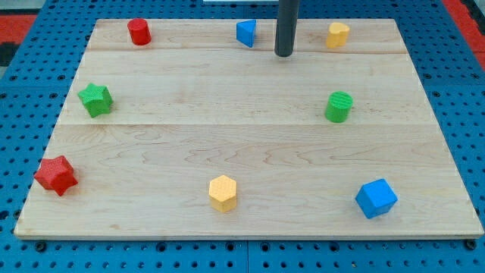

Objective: Place the yellow heart at the center

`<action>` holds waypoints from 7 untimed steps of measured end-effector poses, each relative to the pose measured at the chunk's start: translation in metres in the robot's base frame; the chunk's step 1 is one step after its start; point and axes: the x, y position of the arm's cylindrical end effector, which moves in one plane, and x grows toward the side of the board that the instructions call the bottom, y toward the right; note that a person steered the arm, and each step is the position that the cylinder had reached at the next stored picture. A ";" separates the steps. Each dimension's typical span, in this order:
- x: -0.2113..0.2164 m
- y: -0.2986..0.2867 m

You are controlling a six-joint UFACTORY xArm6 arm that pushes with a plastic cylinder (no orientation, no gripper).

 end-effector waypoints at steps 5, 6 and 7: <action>0.010 0.131; -0.016 0.189; -0.054 0.187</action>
